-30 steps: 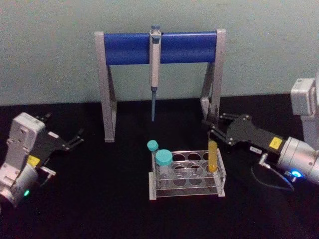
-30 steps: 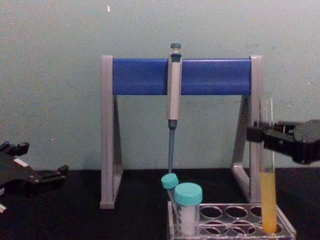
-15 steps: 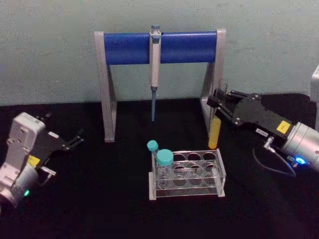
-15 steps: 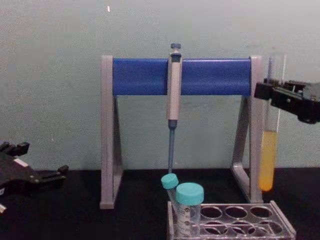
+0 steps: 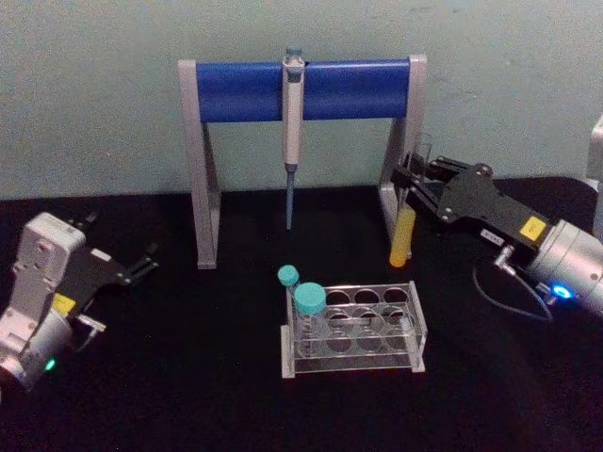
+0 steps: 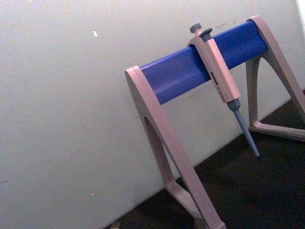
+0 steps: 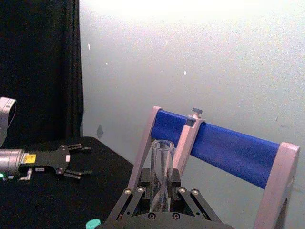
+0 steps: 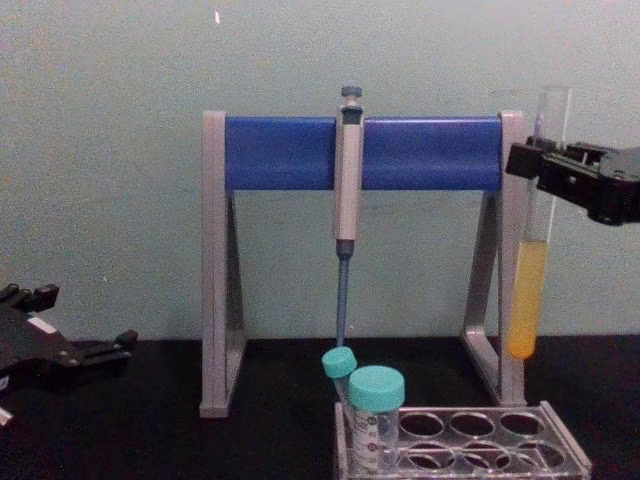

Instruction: Pick up the test tube from the test tube rack, shake it, then place it back into the test tube rack.

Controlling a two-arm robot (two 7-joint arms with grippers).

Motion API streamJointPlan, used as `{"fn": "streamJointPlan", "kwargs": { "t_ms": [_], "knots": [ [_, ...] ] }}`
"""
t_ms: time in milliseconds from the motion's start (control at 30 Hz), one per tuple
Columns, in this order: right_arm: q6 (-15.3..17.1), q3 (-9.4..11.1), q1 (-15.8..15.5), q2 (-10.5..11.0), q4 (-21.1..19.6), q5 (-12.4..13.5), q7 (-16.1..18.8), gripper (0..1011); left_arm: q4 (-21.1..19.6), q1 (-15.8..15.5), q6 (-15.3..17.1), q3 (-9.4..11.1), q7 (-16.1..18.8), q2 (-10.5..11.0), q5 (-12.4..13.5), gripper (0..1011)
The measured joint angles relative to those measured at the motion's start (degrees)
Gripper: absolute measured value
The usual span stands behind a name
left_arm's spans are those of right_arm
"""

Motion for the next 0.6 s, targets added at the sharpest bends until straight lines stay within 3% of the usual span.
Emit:
{"fn": "streamJointPlan", "kwargs": {
  "t_ms": [367,600],
  "knots": [
    [-0.9,-1.6,2.3,-1.6,1.6,0.7,3.0,237,0.0,0.0,0.0,0.0,0.0,0.0,0.0,1001],
    [-1.3,-2.2,2.0,-1.0,0.7,3.4,6.3,237,0.0,0.0,0.0,0.0,0.0,0.0,0.0,1001]
  ]
}}
